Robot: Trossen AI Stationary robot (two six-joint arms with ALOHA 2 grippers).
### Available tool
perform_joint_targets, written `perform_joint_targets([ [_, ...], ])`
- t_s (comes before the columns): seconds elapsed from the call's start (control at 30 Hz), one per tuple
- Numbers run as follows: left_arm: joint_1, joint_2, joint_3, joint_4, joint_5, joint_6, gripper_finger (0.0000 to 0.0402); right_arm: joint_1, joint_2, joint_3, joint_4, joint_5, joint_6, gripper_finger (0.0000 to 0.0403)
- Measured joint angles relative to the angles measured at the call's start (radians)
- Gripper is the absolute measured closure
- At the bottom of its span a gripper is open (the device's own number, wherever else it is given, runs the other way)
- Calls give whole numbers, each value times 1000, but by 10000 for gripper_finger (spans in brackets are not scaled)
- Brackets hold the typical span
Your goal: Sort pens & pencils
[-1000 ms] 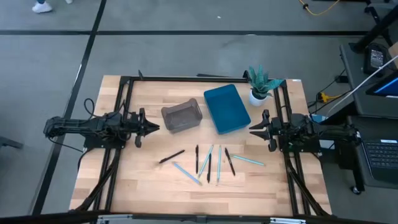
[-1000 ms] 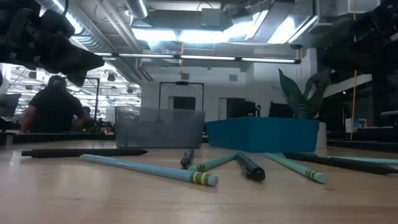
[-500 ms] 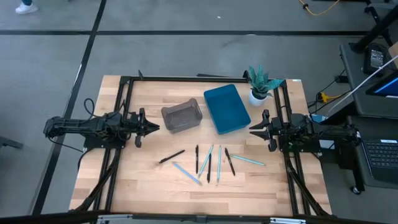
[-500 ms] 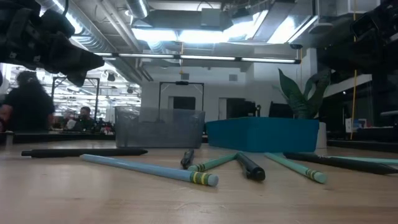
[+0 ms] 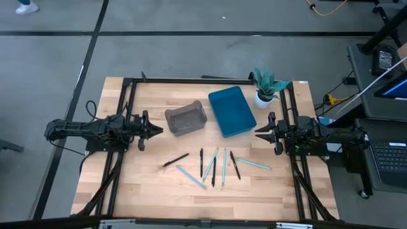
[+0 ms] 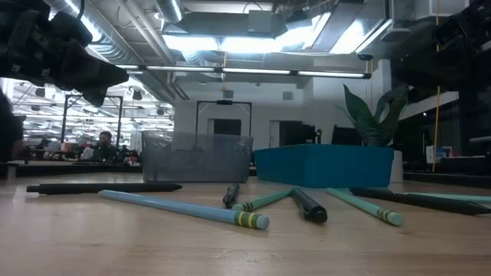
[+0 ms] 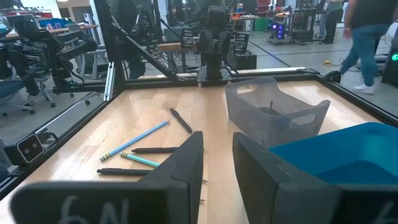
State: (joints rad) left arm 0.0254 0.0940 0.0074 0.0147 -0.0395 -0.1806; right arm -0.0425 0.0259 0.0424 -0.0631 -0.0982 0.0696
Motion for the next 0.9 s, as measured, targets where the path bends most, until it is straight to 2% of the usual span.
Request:
perform_joint_targets([
  [0.33, 0, 0, 0, 0, 0, 0, 360, 0, 0, 0, 0, 4, 0, 313],
  [0.43, 0, 0, 0, 0, 0, 0, 360, 0, 0, 0, 0, 54, 14, 313],
  [0.5, 0, 0, 0, 0, 0, 0, 360, 0, 0, 0, 0, 53, 83, 313],
  [0.67, 0, 0, 0, 0, 0, 0, 360, 0, 0, 0, 49, 56, 373, 313],
  [0.9, 0, 0, 0, 61, 0, -29, 360, 0, 0, 0, 227, 206, 622, 313],
])
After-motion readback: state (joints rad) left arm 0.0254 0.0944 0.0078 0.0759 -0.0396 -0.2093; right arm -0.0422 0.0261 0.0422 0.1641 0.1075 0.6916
